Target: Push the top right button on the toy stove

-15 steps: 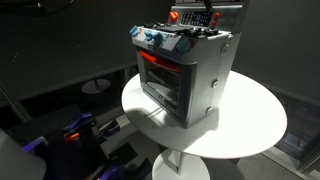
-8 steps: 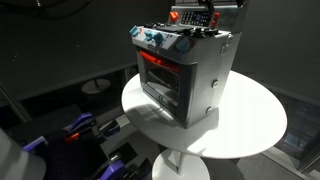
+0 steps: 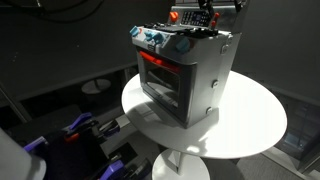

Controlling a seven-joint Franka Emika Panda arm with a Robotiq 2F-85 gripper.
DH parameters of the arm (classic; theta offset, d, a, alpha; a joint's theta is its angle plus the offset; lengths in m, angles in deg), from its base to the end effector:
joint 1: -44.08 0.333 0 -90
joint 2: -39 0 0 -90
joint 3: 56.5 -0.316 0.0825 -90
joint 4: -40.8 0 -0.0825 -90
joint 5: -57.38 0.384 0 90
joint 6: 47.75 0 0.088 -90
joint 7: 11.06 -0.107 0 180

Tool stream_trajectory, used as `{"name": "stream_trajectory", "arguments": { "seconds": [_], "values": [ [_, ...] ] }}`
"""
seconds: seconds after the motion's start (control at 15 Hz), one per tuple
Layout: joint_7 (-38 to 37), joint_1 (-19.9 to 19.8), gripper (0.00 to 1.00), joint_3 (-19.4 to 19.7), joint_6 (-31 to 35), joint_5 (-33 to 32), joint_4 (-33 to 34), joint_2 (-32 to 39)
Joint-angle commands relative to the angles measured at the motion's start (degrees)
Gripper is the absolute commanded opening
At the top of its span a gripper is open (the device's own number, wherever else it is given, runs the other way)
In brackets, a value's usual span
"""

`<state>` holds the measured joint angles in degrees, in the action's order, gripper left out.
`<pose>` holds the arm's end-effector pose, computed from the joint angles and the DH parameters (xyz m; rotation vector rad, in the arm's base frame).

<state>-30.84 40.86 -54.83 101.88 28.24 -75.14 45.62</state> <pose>0.6107 -0.0411 0.4427 2.7590 -0.0675 0.7120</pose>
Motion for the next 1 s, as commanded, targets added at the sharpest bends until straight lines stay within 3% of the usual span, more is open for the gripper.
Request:
{"name": "stream_trajectory", "arguments": {
  "seconds": [0.0,0.47,0.67,0.93],
  "values": [
    [0.4,1.5,1.0,1.6,0.8,0.7,3.3,2.5],
    [1.2,2.3,1.0,2.3,-0.1,1.7,3.3,2.3],
    [3.0,2.5,1.0,1.8,-1.8,4.6,1.3,0.1],
    [9.1,2.5,1.0,0.3,-4.4,13.4,-1.4,-3.3]
  ]
}}
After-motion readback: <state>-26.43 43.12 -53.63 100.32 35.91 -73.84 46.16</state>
